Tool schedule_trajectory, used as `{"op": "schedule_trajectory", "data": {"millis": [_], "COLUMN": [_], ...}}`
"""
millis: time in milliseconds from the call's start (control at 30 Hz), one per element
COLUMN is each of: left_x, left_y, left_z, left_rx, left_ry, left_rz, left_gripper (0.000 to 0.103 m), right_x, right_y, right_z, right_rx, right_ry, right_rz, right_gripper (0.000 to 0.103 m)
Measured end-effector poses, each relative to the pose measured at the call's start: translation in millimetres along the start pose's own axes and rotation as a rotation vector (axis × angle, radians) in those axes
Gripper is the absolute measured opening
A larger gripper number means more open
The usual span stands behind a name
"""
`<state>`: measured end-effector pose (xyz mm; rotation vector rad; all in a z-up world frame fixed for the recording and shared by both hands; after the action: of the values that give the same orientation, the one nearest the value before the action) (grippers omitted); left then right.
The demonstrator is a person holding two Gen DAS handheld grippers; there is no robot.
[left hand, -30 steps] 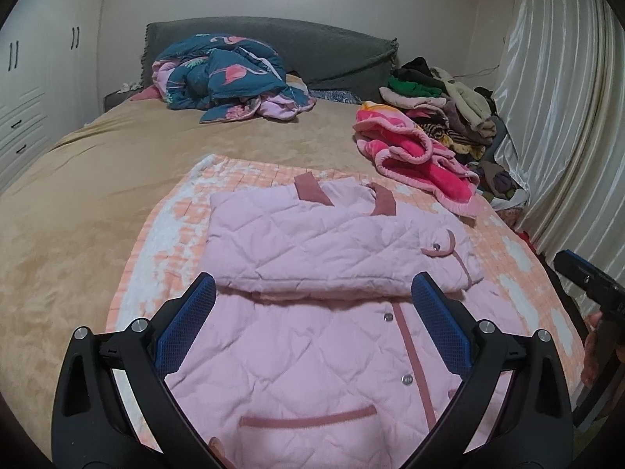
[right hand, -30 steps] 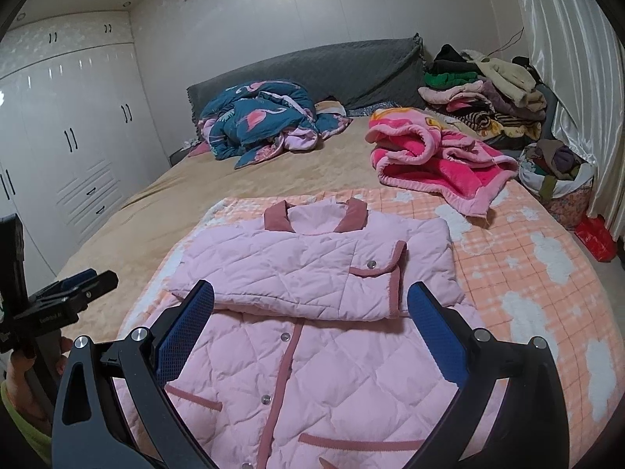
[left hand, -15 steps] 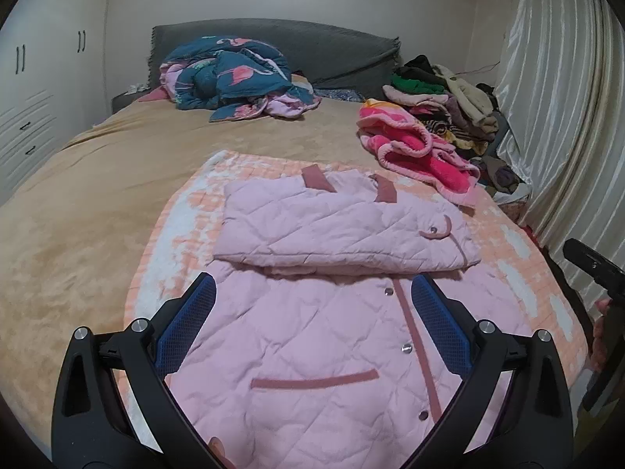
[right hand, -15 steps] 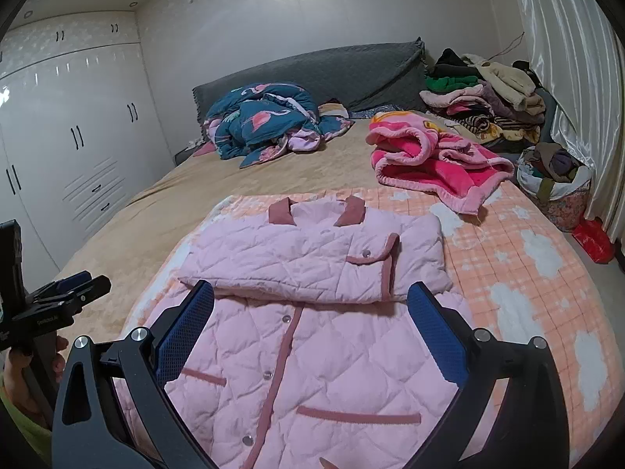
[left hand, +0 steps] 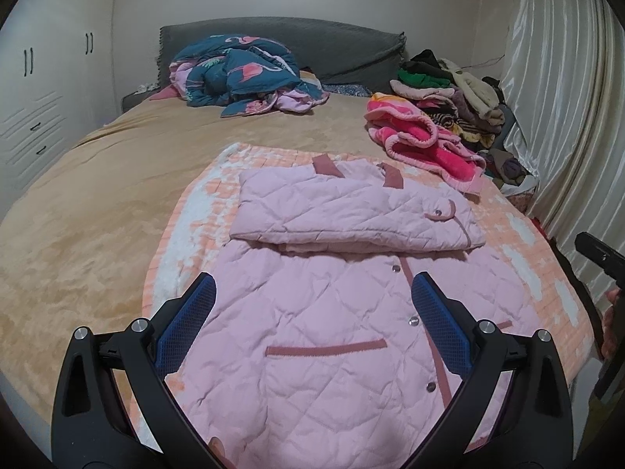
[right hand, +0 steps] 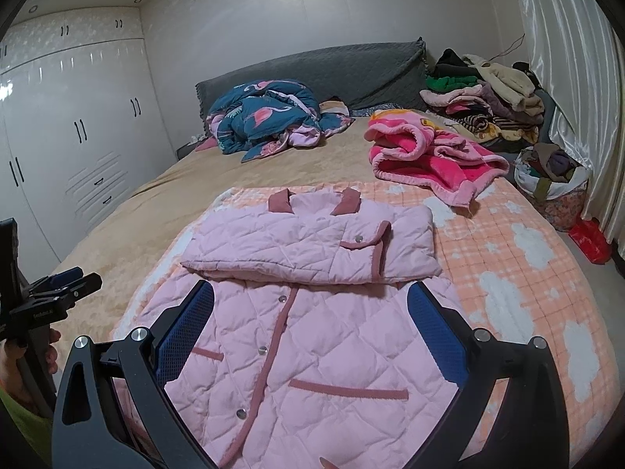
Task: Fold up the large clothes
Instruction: 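Move both open tools back toward the ribbed hem of the jacket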
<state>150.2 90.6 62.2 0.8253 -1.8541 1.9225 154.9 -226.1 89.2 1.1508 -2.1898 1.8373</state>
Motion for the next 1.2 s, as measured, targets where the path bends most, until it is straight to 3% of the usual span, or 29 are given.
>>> {"op": "schedule_trajectory", "data": {"millis": [667, 1200], "left_x": [7, -6], "left_y": [46, 75], "left_z": [6, -11], "left_rx": [-0.008, -0.017], "left_ry": [-0.064, -0.12], "left_rz": [-0.051, -0.117], "left_gripper": [0.094, 0.094], "right_x": [27, 33], "right_y": [45, 88], "right_z": [27, 57], "right_rx": [-0.001, -0.023], "right_ry": [0.041, 0.089], "right_rz": [-0.076, -0.157], "right_gripper": [0.099, 0.099]}}
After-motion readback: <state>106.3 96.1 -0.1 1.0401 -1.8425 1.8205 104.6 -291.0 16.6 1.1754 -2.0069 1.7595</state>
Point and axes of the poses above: each gripper's, at about its wrist camera, not at the fingertips, and x roughly against the way its jaws point, z to its right, y to its underside, the point moved 3 cm from there along -x, roughly the way its jaws point, and after that the axes turned 11 degrees about -y, right-handed, at the moved point
